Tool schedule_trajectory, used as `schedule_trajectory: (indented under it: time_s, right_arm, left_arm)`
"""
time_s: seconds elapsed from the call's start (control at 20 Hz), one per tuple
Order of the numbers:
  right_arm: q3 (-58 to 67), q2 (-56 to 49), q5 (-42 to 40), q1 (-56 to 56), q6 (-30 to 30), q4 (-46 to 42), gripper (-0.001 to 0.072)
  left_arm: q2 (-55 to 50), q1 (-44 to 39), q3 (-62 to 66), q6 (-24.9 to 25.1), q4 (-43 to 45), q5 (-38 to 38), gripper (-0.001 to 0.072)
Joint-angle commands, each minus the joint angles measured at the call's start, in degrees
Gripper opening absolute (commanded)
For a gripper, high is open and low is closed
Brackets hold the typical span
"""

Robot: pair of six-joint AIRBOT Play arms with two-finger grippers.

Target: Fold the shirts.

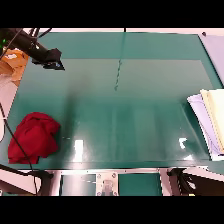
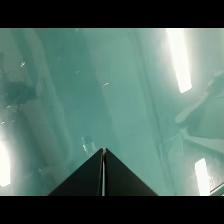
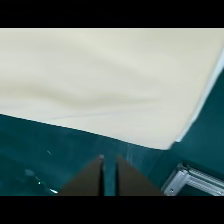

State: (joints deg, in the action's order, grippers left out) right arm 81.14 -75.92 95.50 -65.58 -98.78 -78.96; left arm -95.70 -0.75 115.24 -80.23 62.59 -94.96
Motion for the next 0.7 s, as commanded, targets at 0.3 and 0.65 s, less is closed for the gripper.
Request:
schedule_trajectory:
  time_s: [0.3,0.65]
  right_arm:
    - [0.42,0.04,-13.05,40.06,5.07,9.31,0.0015]
    - [-21.59,10.73,-20.28,66.29,11.43,9.33,0.0013]
  left_arm:
    - [10.99,-0.94,-8.59,-2.49,4.81,1.9,0.002]
    - [39.28,-0.92,-50.86,-6.99,10.03,10.6,0.0021]
